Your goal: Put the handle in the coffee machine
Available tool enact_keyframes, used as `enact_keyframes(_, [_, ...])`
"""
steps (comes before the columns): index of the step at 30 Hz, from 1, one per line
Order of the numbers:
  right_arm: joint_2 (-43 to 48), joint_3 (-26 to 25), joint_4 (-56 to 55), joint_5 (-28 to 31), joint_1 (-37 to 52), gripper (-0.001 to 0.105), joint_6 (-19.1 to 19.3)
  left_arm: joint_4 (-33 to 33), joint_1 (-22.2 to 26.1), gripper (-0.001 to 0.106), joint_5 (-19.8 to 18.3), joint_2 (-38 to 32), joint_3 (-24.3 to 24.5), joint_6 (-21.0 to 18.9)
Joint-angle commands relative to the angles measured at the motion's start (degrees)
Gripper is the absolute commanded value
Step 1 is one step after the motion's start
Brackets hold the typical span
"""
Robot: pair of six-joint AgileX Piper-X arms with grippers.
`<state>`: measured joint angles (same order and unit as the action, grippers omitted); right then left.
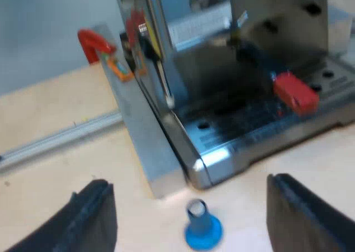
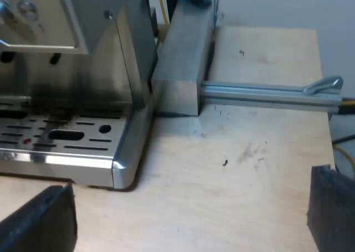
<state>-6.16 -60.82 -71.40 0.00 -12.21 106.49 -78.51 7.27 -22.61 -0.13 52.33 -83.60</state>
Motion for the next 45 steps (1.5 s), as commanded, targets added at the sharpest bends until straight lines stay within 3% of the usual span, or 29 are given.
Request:
enact_keyframes(1, [4.0,0.2,-1.0,0.0,0.3,0.085,0.0,-2.6,0.0,0.059,-0.3,-3.2,-0.8,0.1])
enact_keyframes(5, [9.8,1.6,-3.7,-0.3,0.3,0.085,-0.8,-7.3,-0.2,0.059,-0.3,-5.8,-1.0,0.1])
enact_keyframes(8, [9.3,0.9,-9.9,-1.3,-0.1,0.085,-0.8,-8.9,-0.4,0.059,-0.3,-6.9,-1.0,0.1])
enact_keyframes(23, [9.4,5.3,-9.3,-5.5,-0.1,0.085,-0.4,-10.4,-4.1,0.059,1.0,-8.0,-1.0,0.0])
enact_keyframes(27, [9.4,6.4,-6.7,-5.4,-0.1,0.085,-0.4,-8.3,-4.1,0.059,1.0,-8.1,-1.0,0.1])
enact_keyframes(31, [9.3,8.7,0.6,-5.4,-0.1,0.085,-0.4,0.4,-4.1,0.059,1.4,-8.1,-2.6,-0.2])
enact_keyframes(33, [9.3,11.0,5.7,-5.4,-0.1,0.085,-0.4,5.0,-4.1,0.059,2.8,-8.1,-4.2,-1.3])
enact_keyframes(36, [9.3,14.2,10.3,-5.4,-0.1,0.085,-0.4,11.5,-4.1,0.059,9.7,-8.1,-7.0,-7.6])
enact_keyframes(38, [9.3,16.3,11.2,-5.4,-0.1,0.085,-0.4,14.3,-4.1,0.059,17.1,-8.1,-9.7,-10.6])
enact_keyframes(41, [9.3,18.0,11.1,-5.2,-0.1,0.085,-0.4,14.7,-4.4,0.059,19.4,-8.0,-12.2,-10.7])
enact_keyframes(45, [9.3,22.2,11.2,-5.2,-0.1,0.085,-0.4,14.6,-5.5,0.059,19.0,-8.0,-16.1,-10.7])
